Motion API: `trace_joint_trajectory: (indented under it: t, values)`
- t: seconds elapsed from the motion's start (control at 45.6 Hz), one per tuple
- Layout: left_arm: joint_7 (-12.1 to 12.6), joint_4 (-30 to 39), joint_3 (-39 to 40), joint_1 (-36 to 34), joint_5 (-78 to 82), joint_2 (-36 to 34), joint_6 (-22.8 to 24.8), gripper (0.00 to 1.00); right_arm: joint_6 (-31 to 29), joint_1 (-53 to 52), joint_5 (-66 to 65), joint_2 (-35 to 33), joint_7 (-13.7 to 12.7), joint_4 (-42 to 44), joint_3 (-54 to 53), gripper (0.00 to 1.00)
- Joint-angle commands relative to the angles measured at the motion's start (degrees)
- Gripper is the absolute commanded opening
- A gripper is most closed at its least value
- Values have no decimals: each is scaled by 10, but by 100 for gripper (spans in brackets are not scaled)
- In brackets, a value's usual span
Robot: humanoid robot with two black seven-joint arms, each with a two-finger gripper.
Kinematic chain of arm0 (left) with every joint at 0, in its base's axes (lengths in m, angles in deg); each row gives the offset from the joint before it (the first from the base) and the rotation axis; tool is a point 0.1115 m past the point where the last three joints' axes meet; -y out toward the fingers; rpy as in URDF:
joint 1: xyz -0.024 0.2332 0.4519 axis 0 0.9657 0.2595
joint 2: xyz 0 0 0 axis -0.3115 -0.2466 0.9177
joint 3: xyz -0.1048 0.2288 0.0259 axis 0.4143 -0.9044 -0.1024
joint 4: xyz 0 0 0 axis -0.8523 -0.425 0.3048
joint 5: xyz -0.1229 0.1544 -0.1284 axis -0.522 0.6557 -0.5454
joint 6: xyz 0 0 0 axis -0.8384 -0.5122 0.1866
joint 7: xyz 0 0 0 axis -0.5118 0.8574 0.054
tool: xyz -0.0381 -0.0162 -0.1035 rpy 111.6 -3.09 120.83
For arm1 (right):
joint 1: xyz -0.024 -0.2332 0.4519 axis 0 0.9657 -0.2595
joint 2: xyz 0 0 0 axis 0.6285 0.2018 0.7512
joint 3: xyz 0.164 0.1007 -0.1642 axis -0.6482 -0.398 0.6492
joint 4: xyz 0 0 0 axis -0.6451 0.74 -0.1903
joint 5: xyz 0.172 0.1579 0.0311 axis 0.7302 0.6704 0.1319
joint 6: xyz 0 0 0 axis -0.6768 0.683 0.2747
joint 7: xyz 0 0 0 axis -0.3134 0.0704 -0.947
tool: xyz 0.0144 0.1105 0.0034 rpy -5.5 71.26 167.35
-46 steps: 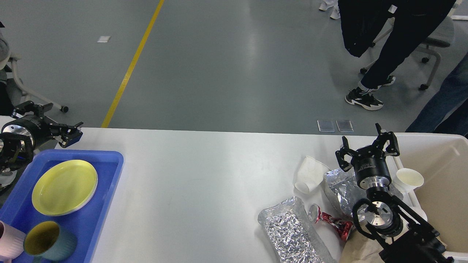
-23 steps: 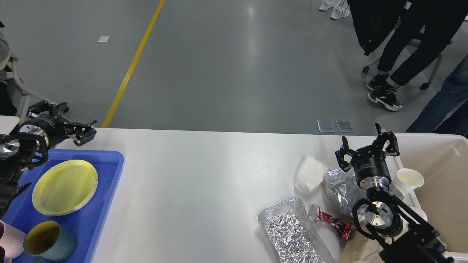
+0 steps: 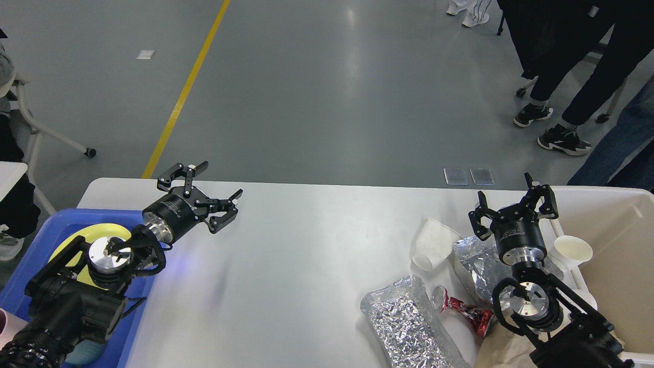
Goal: Tidy desktop
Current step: 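Move the left gripper up to hover above the blue tray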
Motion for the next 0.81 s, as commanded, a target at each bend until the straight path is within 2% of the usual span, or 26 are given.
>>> trace_joint_trajectory:
  t: [0.0, 0.11, 0.263, 0.351, 0.526, 0.789]
  values:
    - [0, -31, 4, -6, 0, 0, 3, 96, 0, 0, 0, 0, 0, -1, 0, 100]
    - [1, -39, 15, -4, -1, 2, 9, 96, 0, 0, 0, 0, 0, -1, 0, 100]
    - [0, -46, 18, 8, -1, 1, 72, 96, 0, 0, 0, 0, 0, -1, 0, 100]
    - [-5, -46, 18, 11, -2, 1, 83, 96, 0, 0, 0, 0, 0, -1, 0, 100]
    - [-53, -46, 18, 22, -3, 4, 105, 96, 0, 0, 0, 0, 0, -1, 0, 100]
    - [-179, -46, 17, 46, -4, 19, 153, 96, 0, 0, 0, 0, 0, -1, 0, 100]
